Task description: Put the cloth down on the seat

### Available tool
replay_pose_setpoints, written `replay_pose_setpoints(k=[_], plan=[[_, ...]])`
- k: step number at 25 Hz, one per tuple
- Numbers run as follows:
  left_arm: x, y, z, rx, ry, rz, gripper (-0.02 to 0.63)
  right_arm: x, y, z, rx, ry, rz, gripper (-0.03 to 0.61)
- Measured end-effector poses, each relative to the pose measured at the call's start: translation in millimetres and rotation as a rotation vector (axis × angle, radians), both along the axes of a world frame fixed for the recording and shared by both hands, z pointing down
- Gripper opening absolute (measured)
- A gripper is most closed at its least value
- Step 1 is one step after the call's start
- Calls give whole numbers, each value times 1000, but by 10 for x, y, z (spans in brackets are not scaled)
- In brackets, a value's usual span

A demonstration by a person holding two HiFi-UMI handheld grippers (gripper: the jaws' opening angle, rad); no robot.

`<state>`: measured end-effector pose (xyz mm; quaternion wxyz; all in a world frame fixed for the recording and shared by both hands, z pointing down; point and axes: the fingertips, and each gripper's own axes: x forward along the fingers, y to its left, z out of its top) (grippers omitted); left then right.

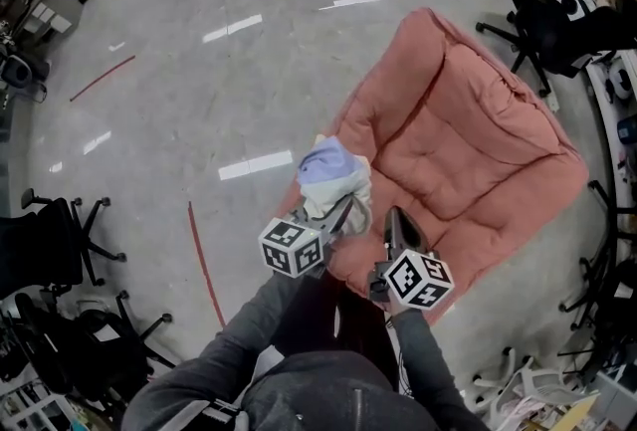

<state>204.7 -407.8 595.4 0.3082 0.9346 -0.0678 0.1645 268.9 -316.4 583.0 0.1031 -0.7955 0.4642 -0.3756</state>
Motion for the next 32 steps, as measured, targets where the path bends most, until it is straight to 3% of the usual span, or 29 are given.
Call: replay_pose_setpoints(k=[12,24,32], plan=[[72,-768,530,-61,-44,-236,115,-120,-576,266,-26,-46,-109,12],[150,-920,1106,-165,-123,-285,118,-190,-666,468,-69,-68,-146,13],[207,-955,1333,-187,-156,-274,123,-185,-624,551,-85,-78,-118,14]])
